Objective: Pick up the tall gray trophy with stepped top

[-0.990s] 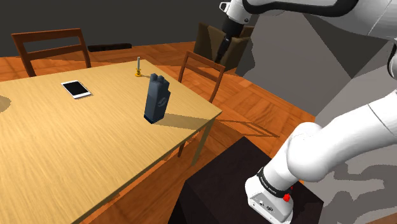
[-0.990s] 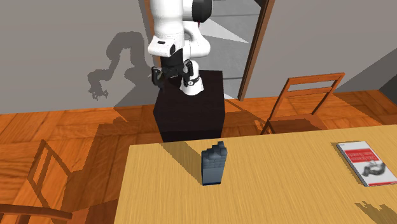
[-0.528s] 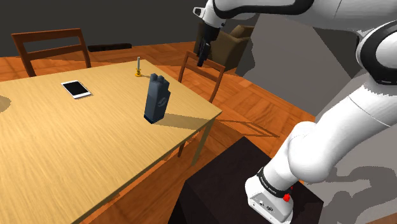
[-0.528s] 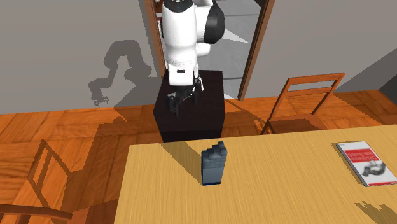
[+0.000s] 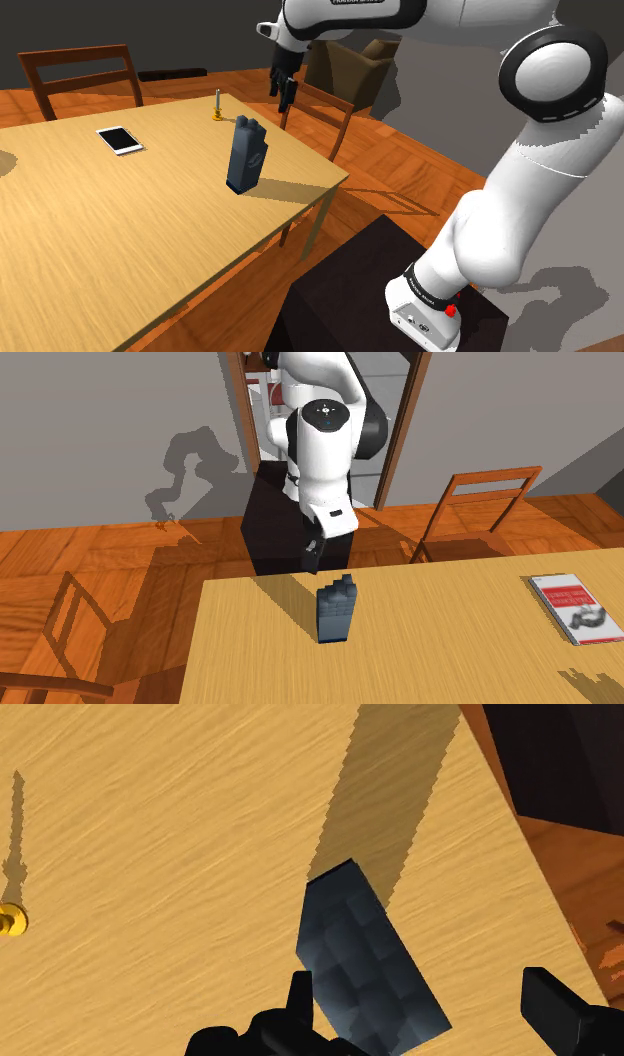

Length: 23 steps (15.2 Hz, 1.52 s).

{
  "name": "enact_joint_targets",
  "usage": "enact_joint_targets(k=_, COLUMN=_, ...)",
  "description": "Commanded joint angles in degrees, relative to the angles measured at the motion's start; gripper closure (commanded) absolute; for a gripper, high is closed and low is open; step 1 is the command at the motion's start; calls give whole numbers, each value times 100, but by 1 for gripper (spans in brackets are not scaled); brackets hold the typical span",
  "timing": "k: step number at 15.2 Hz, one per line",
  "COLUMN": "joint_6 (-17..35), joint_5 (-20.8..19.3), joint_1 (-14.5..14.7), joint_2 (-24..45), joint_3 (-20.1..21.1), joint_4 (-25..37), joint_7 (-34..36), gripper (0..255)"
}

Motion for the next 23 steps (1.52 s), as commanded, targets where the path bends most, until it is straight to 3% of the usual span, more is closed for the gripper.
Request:
enact_joint_targets(k=1, joint_6=17, joint_5=33, joint_1=62, joint_2=291, joint_3=95, joint_4=227, joint_7=-375, gripper=0)
enact_joint_targets(k=7, joint_6=60, joint_5=26, joint_1=264, joint_2=1128, joint_3=436, joint_4=881, joint_7=-1332, gripper=0)
enact_joint_targets(k=17, joint_6=592, joint_5=35, joint_1=263, joint_2=1269, joint_3=446, joint_4=488, joint_7=-1344, gripper=0)
enact_joint_targets(k=18, joint_6=591, joint_5=34, joint_1=266, joint_2=1272, joint_3=447, joint_4=494, joint_7=-1339, gripper=255)
enact_joint_targets(k=23, joint_6=585, joint_5=35, joint_1=266, joint_2=1280, joint_3=448, joint_4=508, joint_7=-1339, gripper=255)
